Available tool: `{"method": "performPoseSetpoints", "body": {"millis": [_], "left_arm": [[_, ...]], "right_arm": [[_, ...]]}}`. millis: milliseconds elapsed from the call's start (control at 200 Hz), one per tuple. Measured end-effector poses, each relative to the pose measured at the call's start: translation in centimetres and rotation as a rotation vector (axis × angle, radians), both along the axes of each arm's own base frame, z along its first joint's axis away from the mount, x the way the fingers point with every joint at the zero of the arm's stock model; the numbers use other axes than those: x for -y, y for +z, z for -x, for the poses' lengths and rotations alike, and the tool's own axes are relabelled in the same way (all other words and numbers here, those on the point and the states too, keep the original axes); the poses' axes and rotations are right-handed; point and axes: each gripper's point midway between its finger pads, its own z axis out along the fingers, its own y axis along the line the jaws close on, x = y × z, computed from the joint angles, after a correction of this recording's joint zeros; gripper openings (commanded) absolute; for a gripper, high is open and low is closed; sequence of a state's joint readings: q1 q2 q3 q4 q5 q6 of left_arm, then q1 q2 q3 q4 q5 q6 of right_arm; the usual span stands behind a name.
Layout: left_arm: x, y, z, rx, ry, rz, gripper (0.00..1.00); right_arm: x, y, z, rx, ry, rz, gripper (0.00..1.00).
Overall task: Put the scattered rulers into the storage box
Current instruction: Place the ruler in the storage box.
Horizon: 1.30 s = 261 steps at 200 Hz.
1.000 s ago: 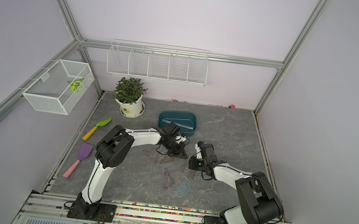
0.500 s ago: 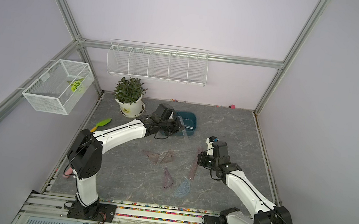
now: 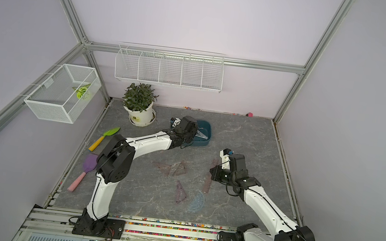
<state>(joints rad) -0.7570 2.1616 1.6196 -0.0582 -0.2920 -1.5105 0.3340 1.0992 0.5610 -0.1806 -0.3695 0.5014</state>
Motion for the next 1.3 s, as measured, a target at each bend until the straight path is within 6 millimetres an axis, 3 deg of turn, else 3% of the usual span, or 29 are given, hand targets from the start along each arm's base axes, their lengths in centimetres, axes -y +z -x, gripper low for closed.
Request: {"method": "performPoseSetpoints", "body": {"millis": [95, 195, 365, 545, 720, 970, 1055, 1195, 1305], "left_arm": [[-0.6, -1.2, -0.5, -0.011, 0.045, -0.005, 0.00], [-1.1, -0.7, -1.1, 0.002, 0.080, 0.012, 0.02], [-0.5, 0.3, -2.3, 0.030, 0.104, 0.049, 0.08], [0.1, -0.9, -3.2, 0.019, 0.109, 0.065, 0.12], [-0.1, -2.9, -3.1, -0.016, 0.113, 0.049, 0.33], [0.0, -2.8, -3.3, -0.013, 0.114, 0.057, 0.64], [0.1, -2.7, -3.3, -0.004, 0.098, 0.046, 0.67], [-0.3, -1.1, -2.7, 0.044, 0.053, -0.005, 0.67], [-1.1, 2.8, -0.4, 0.139, -0.048, -0.100, 0.66]], "right_arm": [[0.1, 0.3, 0.5, 0.008, 0.002, -0.011, 0.01], [0.0, 0.2, 0.7, 0.001, 0.008, -0.017, 0.01], [0.0, 0.1, 1.0, -0.005, 0.010, -0.022, 0.01], [0.0, 0.0, 1.1, -0.008, 0.010, -0.021, 0.01], [0.1, 0.0, 1.1, -0.009, 0.009, -0.020, 0.02], [0.1, 0.0, 1.1, -0.009, 0.009, -0.020, 0.02], [0.1, 0.0, 1.1, -0.009, 0.007, -0.019, 0.02], [0.5, -0.2, 0.9, -0.015, -0.010, -0.014, 0.11], [1.1, -0.9, 0.9, -0.047, -0.044, 0.006, 0.17]]}}
